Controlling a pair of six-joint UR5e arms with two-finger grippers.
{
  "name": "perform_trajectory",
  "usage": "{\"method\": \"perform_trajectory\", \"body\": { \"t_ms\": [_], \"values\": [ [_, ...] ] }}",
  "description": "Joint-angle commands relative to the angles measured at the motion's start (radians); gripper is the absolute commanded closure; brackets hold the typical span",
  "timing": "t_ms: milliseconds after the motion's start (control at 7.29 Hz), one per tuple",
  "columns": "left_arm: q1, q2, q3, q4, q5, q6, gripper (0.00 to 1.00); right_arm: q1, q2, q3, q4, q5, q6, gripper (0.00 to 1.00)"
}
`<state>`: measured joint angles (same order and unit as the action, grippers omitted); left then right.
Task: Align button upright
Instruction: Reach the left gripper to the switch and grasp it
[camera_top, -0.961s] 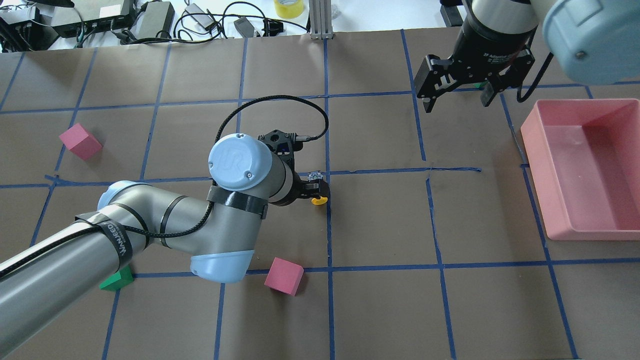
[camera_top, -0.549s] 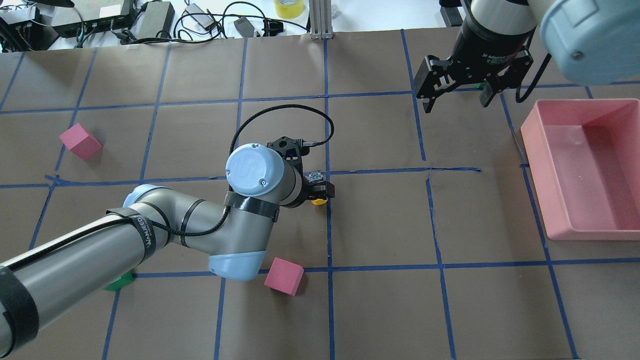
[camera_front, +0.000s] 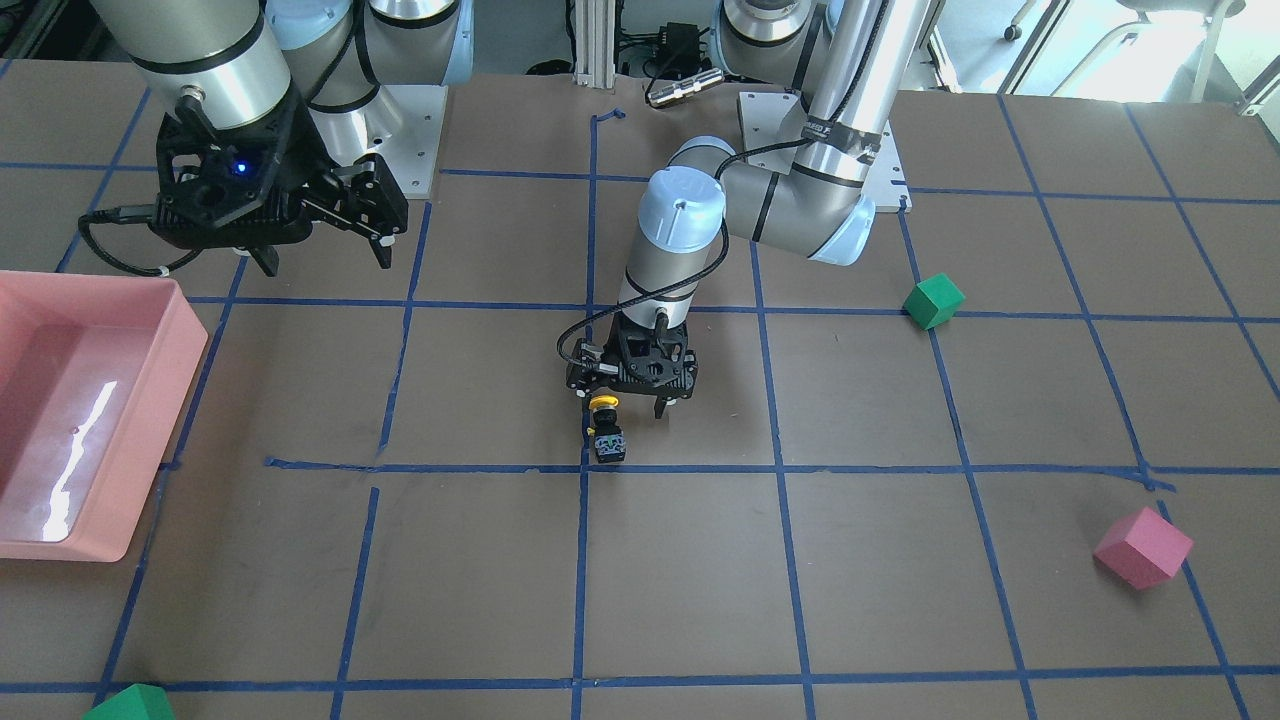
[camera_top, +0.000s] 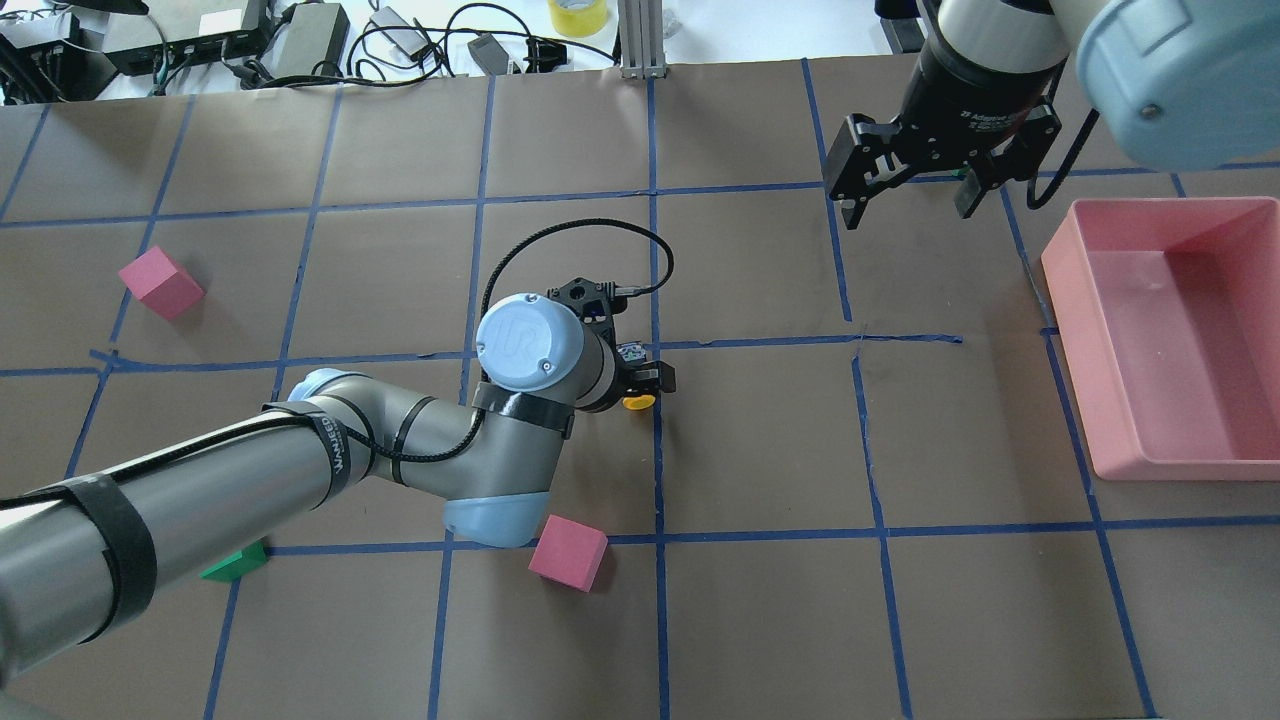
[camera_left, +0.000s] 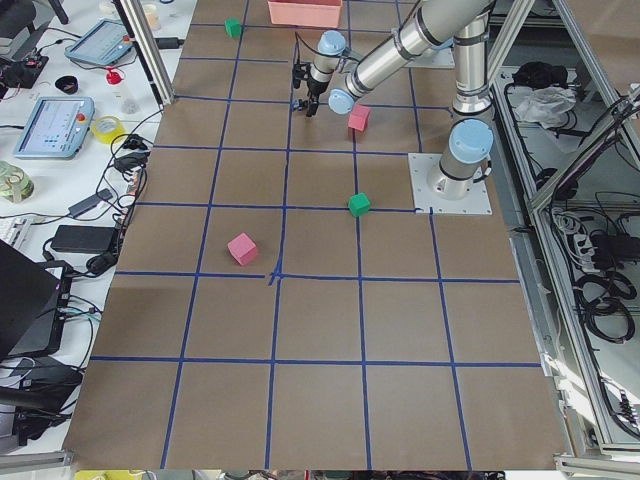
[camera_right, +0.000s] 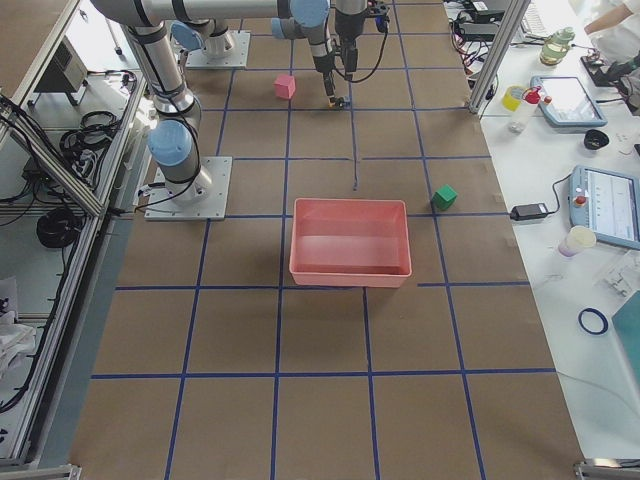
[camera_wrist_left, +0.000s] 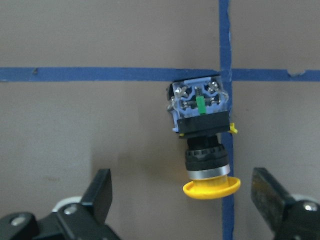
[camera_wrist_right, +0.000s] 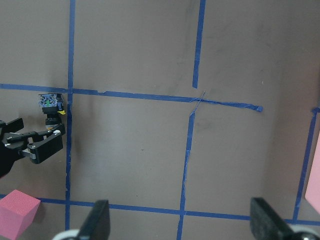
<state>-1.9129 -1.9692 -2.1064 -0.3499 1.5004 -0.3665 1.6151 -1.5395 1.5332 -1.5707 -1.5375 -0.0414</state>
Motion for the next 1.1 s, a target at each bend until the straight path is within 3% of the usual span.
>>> {"method": "perform_trajectory", "body": {
  "t_ms": [0, 412, 686, 824, 961],
  "values": [
    [0.0, -0.029, 0.055, 0.0, -0.008, -0.002, 0.01, 0.0, 0.001, 0.001, 0.006, 0.0, 0.0, 0.0],
    [-0.012, -0.045, 0.049, -0.009, -0.014, -0.005, 0.03, -0.001, 0.001, 0.002, 0.006, -0.003, 0.0, 0.0],
    [-0.023, -0.042, 0.046, -0.011, -0.014, -0.035, 0.15, 0.0, -0.001, 0.002, 0.006, -0.003, -0.002, 0.0],
    [-0.026, -0.037, 0.048, -0.029, -0.014, -0.035, 0.38, -0.001, 0.001, 0.004, 0.006, -0.001, -0.002, 0.0],
    [-0.026, -0.027, 0.051, -0.07, -0.017, -0.037, 0.78, -0.001, 0.001, 0.002, 0.003, -0.009, -0.003, 0.0]
  ]
}}
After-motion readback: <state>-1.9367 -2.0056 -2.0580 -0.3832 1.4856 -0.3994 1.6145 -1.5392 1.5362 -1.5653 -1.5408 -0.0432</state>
